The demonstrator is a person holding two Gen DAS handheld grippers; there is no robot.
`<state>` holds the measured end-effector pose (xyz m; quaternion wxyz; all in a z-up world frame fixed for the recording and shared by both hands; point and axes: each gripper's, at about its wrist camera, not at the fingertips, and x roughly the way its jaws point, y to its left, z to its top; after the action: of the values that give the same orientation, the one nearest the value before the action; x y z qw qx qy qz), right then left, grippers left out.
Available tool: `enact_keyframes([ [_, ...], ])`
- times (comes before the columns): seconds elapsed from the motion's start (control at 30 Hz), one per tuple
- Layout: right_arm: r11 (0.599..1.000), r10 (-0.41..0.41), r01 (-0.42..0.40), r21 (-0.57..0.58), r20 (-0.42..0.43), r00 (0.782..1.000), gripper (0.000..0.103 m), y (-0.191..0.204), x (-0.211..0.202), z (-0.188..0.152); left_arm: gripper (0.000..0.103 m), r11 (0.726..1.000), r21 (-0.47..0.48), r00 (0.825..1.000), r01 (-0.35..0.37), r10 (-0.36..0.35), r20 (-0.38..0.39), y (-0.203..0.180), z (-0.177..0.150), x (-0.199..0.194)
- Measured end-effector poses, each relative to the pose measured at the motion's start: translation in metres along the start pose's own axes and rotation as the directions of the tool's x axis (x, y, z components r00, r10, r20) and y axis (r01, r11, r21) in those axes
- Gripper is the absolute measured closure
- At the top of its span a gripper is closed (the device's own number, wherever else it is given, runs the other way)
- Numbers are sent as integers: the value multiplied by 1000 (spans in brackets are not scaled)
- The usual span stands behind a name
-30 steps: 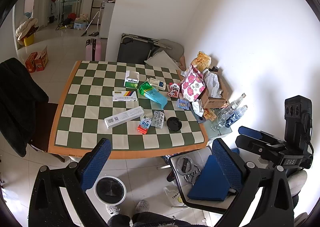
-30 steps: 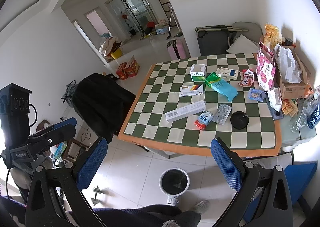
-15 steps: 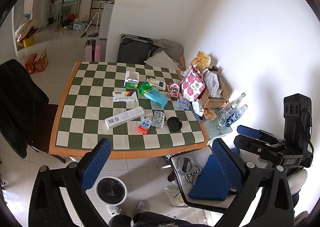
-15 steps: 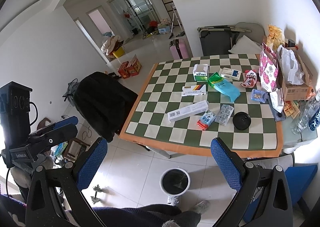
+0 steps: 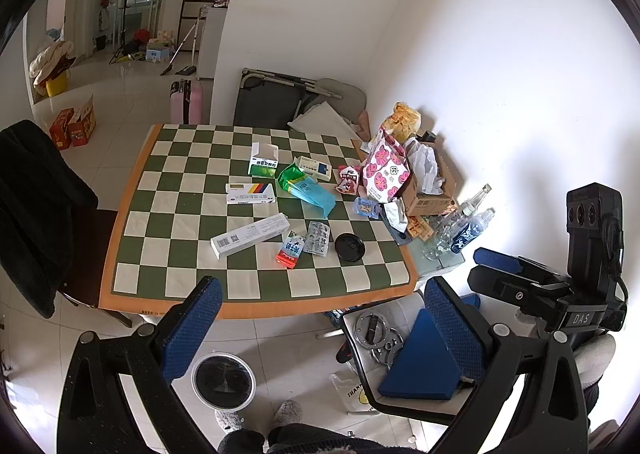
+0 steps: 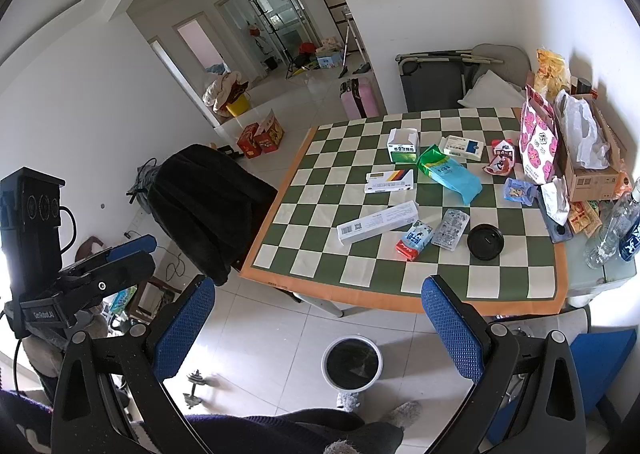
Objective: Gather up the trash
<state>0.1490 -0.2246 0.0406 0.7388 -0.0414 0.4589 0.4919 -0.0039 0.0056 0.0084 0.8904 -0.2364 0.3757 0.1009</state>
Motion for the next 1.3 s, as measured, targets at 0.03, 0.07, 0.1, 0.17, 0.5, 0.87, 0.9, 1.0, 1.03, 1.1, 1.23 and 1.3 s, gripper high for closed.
enact_keyframes([
  [0.03,1000,0,0,2,0,1000,0,-1,-1,0,0,1000,-2,1000,0,0,1,0,-1,1],
  [0.07,1000,1,-1,1,0,1000,0,0,0,0,0,1000,0,1000,-1,1,1,0,0,1],
  [0.1,1000,0,0,2,0,1000,0,-1,-1,0,0,1000,-2,1000,-3,3,3,-1,-2,3],
  [0.17,1000,1,-1,3,0,1000,0,-2,-1,0,0,1000,-4,1000,-3,3,2,-1,-2,3],
  [0.5,1000,1,-1,3,0,1000,0,-2,-1,0,0,1000,-1,1000,-1,1,3,-1,-1,1],
  [0.87,1000,2,-2,1,1,1000,0,-3,-2,-1,0,1000,-5,1000,-4,4,4,-3,-1,-1],
  [0.9,1000,2,-2,0,1,1000,0,-2,-2,0,0,1000,-5,1000,-3,3,4,-3,-1,-2],
  [1.0,1000,1,-1,-1,0,1000,0,2,0,3,0,1000,-6,1000,-1,1,3,-2,2,-4],
  [1.03,1000,1,-1,-1,0,1000,0,1,-1,2,0,1000,-6,1000,-2,2,3,-1,3,-4],
  [1.1,1000,3,-3,-3,0,1000,0,1,-1,2,0,1000,-2,1000,-5,5,6,-4,-2,1],
  [1.23,1000,3,-3,-2,0,1000,0,2,-1,2,0,1000,-1,1000,-3,3,4,-4,0,-1],
  [1.3,1000,3,-3,0,0,1000,0,4,1,4,0,1000,-1,1000,-2,2,4,-4,-1,-2],
])
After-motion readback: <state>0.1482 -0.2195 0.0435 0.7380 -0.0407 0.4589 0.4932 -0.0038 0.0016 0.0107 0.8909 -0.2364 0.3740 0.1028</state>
